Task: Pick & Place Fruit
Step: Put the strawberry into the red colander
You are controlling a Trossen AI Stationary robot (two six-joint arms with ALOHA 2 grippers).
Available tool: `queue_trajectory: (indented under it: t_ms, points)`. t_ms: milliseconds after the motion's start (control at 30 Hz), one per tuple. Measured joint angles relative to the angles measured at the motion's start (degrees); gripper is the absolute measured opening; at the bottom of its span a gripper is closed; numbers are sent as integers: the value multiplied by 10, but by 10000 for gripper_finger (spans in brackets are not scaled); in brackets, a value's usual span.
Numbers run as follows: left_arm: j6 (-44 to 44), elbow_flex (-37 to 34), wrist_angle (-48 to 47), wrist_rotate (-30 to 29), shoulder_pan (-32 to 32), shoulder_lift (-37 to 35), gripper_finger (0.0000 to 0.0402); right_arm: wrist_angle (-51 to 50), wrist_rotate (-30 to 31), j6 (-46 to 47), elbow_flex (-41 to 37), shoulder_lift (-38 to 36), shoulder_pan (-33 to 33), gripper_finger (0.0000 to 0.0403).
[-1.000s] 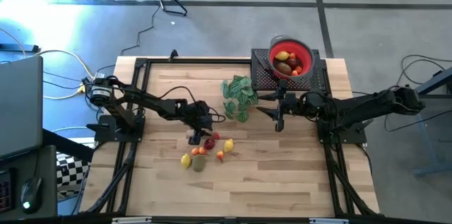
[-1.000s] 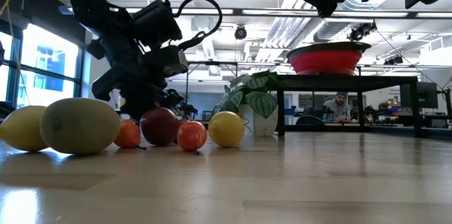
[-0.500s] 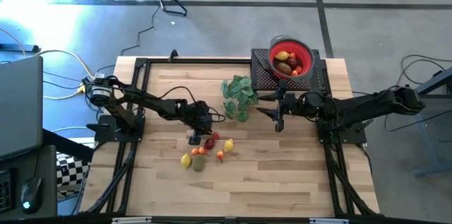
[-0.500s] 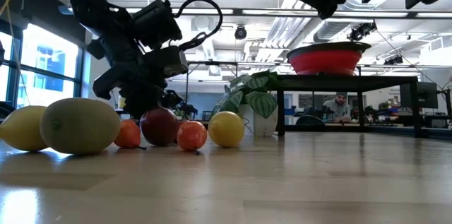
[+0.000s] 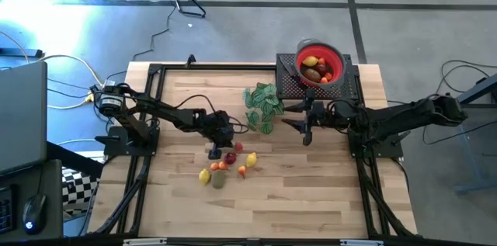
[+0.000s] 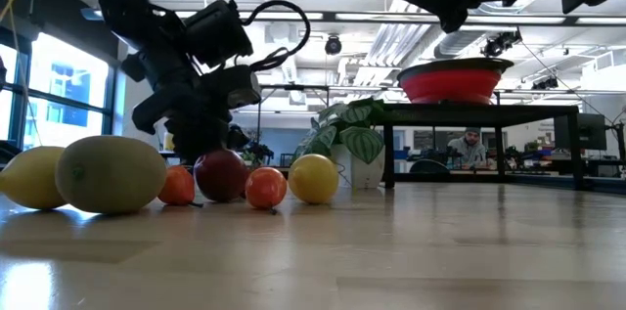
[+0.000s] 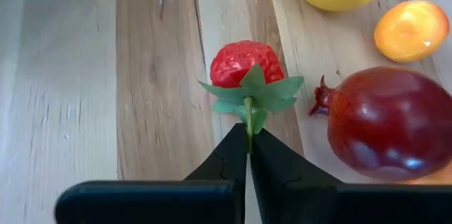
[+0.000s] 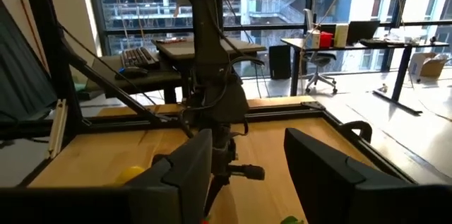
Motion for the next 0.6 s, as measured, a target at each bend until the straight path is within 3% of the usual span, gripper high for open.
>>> queue_trajectory:
  t_ms: [200,600]
  points:
    - [-2,29,-23,17,0,0,3,-16,-17,28,0,0,0,171]
    - [48,204,-237,7,13,0,1,-30,-106,45,0,-53,0,171]
